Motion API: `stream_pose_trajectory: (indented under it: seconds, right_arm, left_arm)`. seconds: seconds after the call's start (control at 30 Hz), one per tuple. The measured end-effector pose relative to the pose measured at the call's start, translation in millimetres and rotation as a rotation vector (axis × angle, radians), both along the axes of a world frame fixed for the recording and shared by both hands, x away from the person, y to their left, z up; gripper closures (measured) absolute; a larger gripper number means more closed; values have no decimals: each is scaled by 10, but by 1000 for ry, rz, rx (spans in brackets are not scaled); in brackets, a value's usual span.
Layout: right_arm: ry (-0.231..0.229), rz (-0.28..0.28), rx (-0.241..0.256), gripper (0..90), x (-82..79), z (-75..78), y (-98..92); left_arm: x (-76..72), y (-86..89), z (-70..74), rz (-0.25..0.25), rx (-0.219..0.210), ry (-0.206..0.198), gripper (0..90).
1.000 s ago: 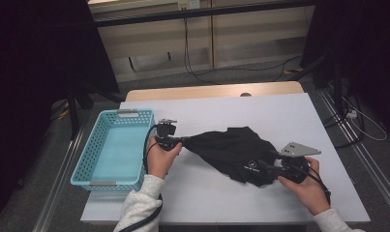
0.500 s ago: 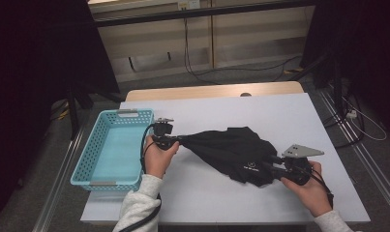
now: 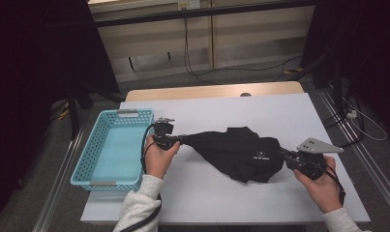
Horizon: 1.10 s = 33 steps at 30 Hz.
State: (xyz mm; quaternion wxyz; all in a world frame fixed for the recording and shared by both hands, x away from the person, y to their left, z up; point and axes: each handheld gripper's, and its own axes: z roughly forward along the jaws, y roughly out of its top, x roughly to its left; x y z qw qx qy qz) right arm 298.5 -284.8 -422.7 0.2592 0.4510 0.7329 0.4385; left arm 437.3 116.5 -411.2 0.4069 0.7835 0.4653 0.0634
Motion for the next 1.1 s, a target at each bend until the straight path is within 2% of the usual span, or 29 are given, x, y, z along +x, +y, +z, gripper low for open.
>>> stream_pose_trajectory:
  seconds: [0.1, 0.33, 0.4, 0.43, 0.5, 0.53, 0.6, 0.67, 0.8, 0.83, 1.1]
  right_arm:
    - [3, -48, -29, 857, 6, -28, -33]
    - [4, -72, -36, 857, 14, -47, -82]
    - [19, -62, -23, 856, 21, -78, -96]
    - [24, -65, -23, 856, 24, -92, -101]
    - [34, -72, -31, 855, 30, -100, -107]
    - [33, -86, -39, 855, 29, -98, -111]
    - [32, -98, -48, 855, 31, -92, -137]
    - [27, -112, -46, 855, 34, -96, -172]
    - [37, -125, -38, 855, 50, -123, -222]
    - [39, -128, -38, 855, 54, -130, -227]
    - [36, -131, -37, 855, 89, -144, -213]
  left_arm:
    - [-3, -25, -12, -12, -3, 5, 861]
    - [11, 38, -1, 9, -10, 3, 886]
    - [18, 40, -8, 0, -1, -4, 862]
    - [23, 31, -17, -14, 9, -12, 836]
    - [32, -1, -44, -48, -6, -13, 788]
    - [34, -19, -56, -70, 2, -21, 768]
    - [40, -70, -86, -108, -16, -24, 704]
    - [35, -121, -97, -158, -5, -41, 655]
    - [25, -204, -113, -227, -38, -38, 535]
    - [20, -225, -118, -234, -47, -39, 512]
    - [-16, -377, -168, -303, -30, -44, 396]
